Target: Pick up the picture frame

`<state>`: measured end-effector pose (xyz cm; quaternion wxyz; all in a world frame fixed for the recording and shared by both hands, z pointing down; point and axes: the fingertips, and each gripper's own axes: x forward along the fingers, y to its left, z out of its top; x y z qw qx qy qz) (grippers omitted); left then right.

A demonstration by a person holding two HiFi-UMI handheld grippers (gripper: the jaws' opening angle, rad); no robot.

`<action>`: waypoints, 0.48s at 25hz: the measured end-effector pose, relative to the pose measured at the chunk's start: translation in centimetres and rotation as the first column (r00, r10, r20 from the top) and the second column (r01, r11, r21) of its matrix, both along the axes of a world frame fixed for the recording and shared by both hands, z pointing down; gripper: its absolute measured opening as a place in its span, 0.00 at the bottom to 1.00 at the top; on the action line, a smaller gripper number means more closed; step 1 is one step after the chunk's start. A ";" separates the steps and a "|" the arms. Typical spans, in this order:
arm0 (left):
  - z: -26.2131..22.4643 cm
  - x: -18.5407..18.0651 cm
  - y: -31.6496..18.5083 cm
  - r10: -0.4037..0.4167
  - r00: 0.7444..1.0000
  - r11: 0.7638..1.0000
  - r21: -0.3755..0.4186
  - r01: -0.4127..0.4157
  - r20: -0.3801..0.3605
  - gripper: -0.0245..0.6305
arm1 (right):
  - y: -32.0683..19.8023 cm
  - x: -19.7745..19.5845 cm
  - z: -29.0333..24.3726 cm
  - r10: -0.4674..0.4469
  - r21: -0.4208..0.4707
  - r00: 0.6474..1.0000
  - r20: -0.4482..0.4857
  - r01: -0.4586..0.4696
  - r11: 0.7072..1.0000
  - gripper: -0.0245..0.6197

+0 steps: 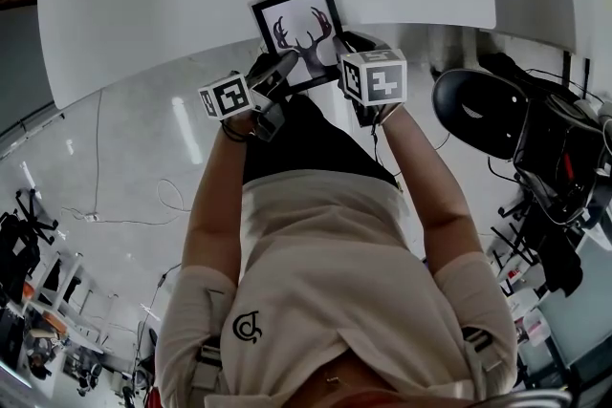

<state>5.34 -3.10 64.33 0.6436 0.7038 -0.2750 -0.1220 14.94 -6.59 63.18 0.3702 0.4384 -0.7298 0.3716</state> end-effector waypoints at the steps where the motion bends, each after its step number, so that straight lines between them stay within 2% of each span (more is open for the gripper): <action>1: -0.1 0.0 0.0 -0.001 1.000 1.000 0.000 0.001 -0.009 0.15 | 0.0 0.0 0.0 0.000 0.001 1.000 0.000 0.000 1.000 0.15; 12: -2.3 0.3 0.2 0.000 0.998 1.000 0.027 0.001 -0.056 0.09 | 0.0 0.1 -0.2 0.009 0.016 1.000 0.013 -0.009 1.000 0.15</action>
